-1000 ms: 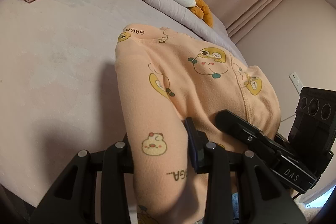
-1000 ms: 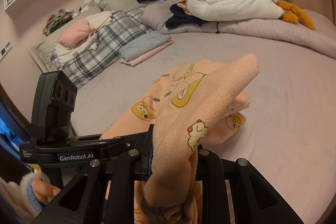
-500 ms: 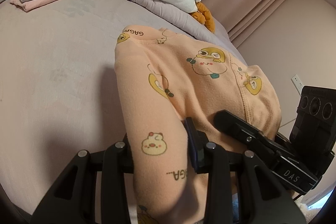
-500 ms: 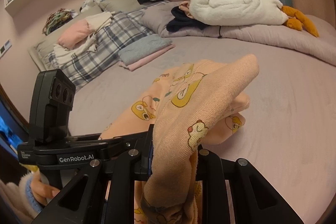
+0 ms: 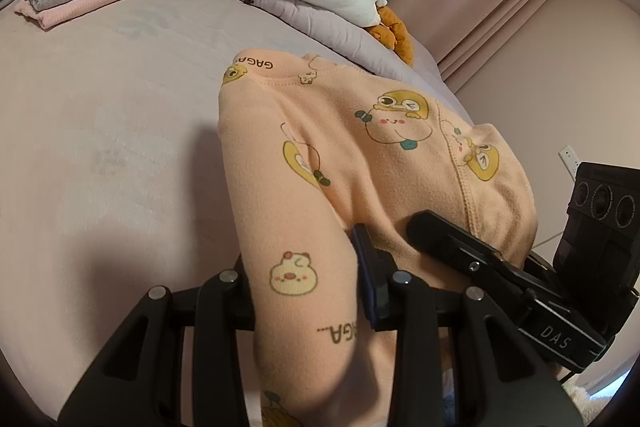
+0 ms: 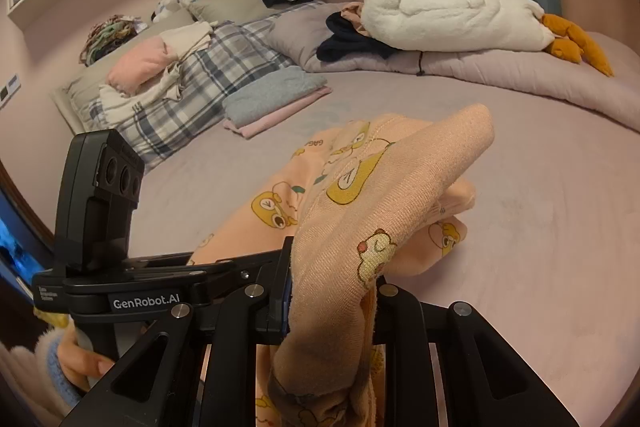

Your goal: Fold small clothes

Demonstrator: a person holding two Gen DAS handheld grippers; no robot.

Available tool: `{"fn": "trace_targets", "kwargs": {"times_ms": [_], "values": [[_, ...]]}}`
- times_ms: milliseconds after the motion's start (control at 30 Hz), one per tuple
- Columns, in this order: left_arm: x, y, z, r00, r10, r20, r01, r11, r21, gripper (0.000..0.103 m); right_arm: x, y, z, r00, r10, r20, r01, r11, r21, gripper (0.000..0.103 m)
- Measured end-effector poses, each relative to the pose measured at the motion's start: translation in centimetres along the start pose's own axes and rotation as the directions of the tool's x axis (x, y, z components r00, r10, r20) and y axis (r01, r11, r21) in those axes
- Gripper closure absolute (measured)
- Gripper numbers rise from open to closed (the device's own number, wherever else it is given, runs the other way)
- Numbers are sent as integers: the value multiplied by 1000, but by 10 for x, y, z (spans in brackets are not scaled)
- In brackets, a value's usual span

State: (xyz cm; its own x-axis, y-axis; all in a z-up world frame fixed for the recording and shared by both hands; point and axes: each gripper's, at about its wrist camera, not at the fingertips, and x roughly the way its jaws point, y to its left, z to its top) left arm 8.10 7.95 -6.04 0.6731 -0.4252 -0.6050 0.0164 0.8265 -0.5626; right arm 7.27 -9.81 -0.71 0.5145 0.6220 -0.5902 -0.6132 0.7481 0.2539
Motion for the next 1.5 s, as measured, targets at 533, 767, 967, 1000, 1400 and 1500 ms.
{"fn": "trace_targets", "kwargs": {"times_ms": [533, 767, 967, 1000, 1400, 1500], "values": [[9, 3, 25, 1000, 16, 17, -16, 1000, 22, 68, 8, -13, 15, 1000, 22, 16, -22, 1000, -3, 79], [16, 9, 35, 999, 29, 18, -29, 999, 23, 68, 11, -13, 16, 1000, 23, 15, -23, 1000, -2, 79], [23, 12, 41, 999, 42, 16, -43, 999, 29, 68, 19, -16, 21, 1000, 26, 11, -26, 1000, -1, 79], [24, 12, 42, 999, 43, 15, -43, 999, 29, 68, 20, -16, 22, 1000, 26, 10, -26, 1000, 0, 79], [33, 21, 53, 998, 56, 15, -56, 998, 32, 68, 26, -18, 25, 1000, 29, 8, -29, 1000, 0, 79], [34, 22, 55, 998, 59, 15, -60, 998, 33, 68, 27, -18, 26, 1000, 30, 8, -30, 1000, -1, 79]]}}
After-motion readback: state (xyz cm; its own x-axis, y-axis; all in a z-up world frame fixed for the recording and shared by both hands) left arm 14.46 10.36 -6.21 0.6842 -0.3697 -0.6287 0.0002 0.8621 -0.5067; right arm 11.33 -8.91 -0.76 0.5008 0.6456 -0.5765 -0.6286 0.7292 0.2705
